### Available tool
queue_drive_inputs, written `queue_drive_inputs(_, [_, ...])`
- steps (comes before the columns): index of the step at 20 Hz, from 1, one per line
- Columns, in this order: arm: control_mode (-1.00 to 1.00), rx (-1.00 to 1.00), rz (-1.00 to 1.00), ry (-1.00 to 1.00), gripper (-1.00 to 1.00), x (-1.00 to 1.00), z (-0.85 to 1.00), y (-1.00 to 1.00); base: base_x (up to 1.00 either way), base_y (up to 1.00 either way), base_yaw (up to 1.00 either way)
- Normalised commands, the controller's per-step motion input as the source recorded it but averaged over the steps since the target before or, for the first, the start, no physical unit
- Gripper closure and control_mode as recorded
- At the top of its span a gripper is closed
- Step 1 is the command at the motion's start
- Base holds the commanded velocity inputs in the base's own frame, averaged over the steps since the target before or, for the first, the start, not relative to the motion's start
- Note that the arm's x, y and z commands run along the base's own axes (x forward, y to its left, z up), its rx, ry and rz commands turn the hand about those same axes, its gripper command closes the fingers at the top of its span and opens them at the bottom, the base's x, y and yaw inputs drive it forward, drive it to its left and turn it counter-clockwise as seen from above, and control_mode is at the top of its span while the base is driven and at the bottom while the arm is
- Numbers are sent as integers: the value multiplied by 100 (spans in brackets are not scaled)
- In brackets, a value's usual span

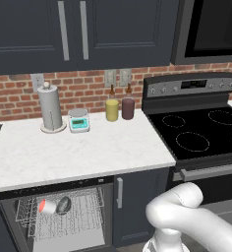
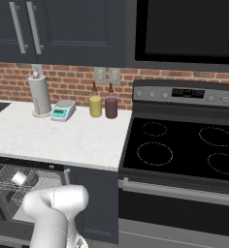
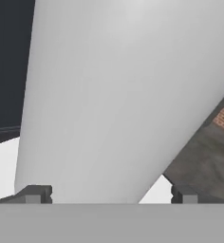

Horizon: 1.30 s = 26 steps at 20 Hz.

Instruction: Pick up the cup and bowl from the counter, place them in the dishwasher, and close the dishwasher door.

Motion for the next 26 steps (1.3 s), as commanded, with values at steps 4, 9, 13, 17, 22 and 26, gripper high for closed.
queue_drive_inputs(4, [-100,-2,-5,-6,-100,64,-30,-19,0,0,0])
queue_drive_inputs(9, [-100,0,-5,-8,-100,58,-12,-3,0,0,0])
queue_drive_inputs(13, [-100,-2,-5,-10,-100,56,-1,16,0,0,0])
queue_drive_inputs(17, [-100,-5,-10,-17,-100,61,0,48,0,0,0])
queue_drive_inputs(22, [-100,0,-19,-2,-100,64,-13,-25,0,0,0])
queue_drive_inputs(26, [-100,0,-18,-3,-100,100,-18,-48,0,0,0])
